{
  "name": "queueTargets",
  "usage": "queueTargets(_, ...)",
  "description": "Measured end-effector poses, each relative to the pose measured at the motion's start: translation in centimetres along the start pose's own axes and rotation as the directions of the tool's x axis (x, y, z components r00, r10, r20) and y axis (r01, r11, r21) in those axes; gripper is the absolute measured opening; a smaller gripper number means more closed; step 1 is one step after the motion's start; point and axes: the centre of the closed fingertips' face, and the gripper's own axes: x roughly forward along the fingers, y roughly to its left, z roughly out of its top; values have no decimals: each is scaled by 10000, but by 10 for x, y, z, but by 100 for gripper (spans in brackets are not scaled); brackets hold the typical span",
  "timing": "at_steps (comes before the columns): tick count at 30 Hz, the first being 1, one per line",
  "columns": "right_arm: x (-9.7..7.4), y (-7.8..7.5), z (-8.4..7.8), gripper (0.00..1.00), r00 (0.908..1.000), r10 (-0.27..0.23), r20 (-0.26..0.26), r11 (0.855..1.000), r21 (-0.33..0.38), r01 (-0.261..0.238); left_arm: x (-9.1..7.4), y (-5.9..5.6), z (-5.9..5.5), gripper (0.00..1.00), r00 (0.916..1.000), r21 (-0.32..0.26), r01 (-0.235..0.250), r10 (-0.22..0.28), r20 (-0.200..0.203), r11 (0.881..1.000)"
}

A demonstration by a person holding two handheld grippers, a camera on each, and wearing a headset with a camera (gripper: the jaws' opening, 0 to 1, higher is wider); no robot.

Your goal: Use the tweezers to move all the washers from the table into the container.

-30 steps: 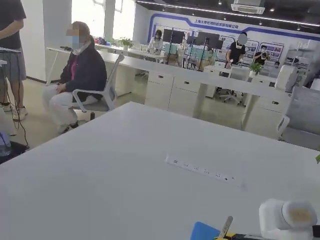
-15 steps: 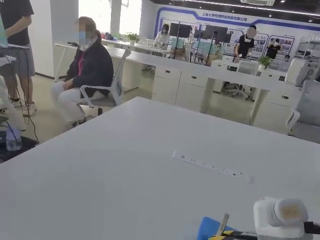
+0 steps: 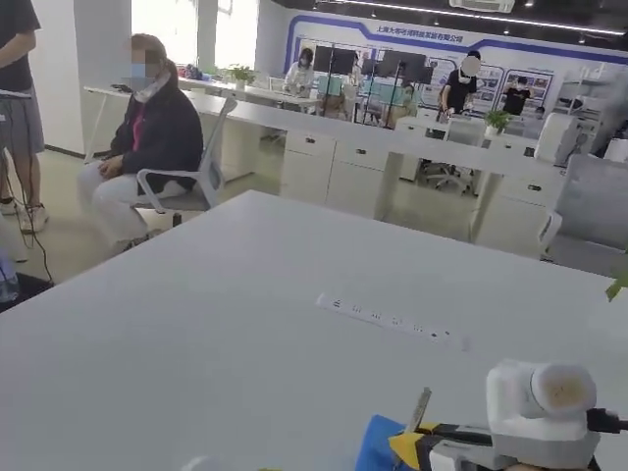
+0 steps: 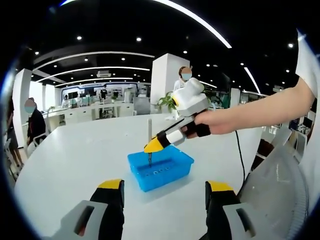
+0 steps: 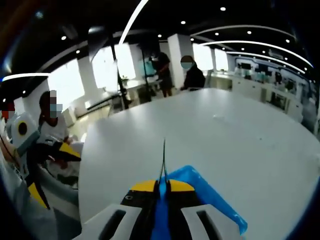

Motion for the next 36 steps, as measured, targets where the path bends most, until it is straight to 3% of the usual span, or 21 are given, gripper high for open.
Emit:
queueTargets(2, -12, 11, -1, 4, 9999, 166, -37, 9995, -249, -167, -1, -5, 3, 61, 9994, -98, 357, -357, 13, 9993)
queueTargets(5, -32, 31, -14, 4, 9958, 798, -450, 9939, -722, -830, -3, -9, 15, 53, 9949, -607, 971, -954, 315, 9934)
queueTargets(8, -48, 52, -31, 4, 9839, 1519, -945, 9820, -981, -1611, -5, -8, 25, 36, 9895, -563, 1415, -1394, 389, 9883)
queueTargets(10, -59, 65, -44, 4, 9727, 1917, -1309, 9730, -1044, -2059, -6, -8, 34, 25, 9808, -580, 1920, -1895, 455, 9797)
queueTargets(12, -68, 79, -55, 4, 9598, 2305, -1601, 9606, -1197, -2506, -5, -16, 43, 14, 9596, -571, 2796, -2770, 490, 9584)
queueTargets(15, -77, 102, -66, 4, 9351, 3021, -1853, 9358, -1294, -3279, -1, -32, 45, 5, 9215, 6, 3883, -3883, -10, 9215)
queueTargets(17, -81, 113, -74, 4, 9190, 3336, -2101, 9189, -1452, -3668, 5, -46, 42, 5, 8862, 85, 4620, -4613, -436, 8868)
queueTargets(18, -82, 117, -76, 4, 9143, 3437, -2144, 9141, -1468, -3780, 8, -54, 42, 5, 8647, 47, 5004, -4995, -537, 8658)
queueTargets(20, -85, 125, -85, 4, 8996, 3631, -2426, 8997, -1598, -4063, 13, -64, 40, 4, 8327, -7, 5504, -5490, -716, 8349)
queueTargets(21, -85, 127, -87, 4, 8977, 3669, -2439, 8981, -1585, -4102, 17, -67, 41, 4, 8291, 71, 5566, -5548, -691, 8308)
queueTargets(22, -85, 130, -91, 4, 8914, 3741, -2560, 8935, -1579, -4203, 18, -72, 39, 4, 8133, 174, 5790, -5760, -829, 8151)
queueTargets(23, -85, 131, -92, 4, 8912, 3741, -2566, 8933, -1585, -4206, 20, -78, 36, 4, 7942, 233, 6036, -5985, -1050, 7969)
queueTargets(25, -86, 132, -96, 4, 8911, 3702, -2627, 8941, -1597, -4185, 24, -88, 32, 4, 7674, 389, 6356, -6253, -1419, 7711)
queueTargets(26, -86, 132, -98, 4, 8899, 3665, -2716, 8942, -1615, -4176, 26, -90, 31, 4, 7642, 465, 6394, -6278, -1479, 7674)
queueTargets(27, -87, 132, -99, 4, 8895, 3617, -2793, 8933, -1692, -4163, 28, -95, 29, 4, 7525, 501, 6522, -6381, -1628, 7564)
queueTargets(32, -89, 130, -105, 4, 8860, 3373, -3182, 8884, -2037, -4114, 37, -100, 27, 0, 7323, 506, 6739, -6571, -1788, 7371)
queueTargets(33, -89, 129, -104, 4, 8886, 3341, -3142, 8913, -2013, -4063, 37, -101, 27, 0, 7212, 530, 6853, -6668, -1879, 7263)
queueTargets(34, -89, 127, -105, 4, 8892, 3276, -3193, 8934, -2016, -4015, 38, -101, 28, 0, 7197, 526, 6872, -6692, -1849, 7245)
queueTargets(36, -89, 122, -108, 4, 8908, 3015, -3400, 8931, -2264, -3887, 39, -103, 26, 0, 7041, 586, 7026, -6809, -2014, 7092)
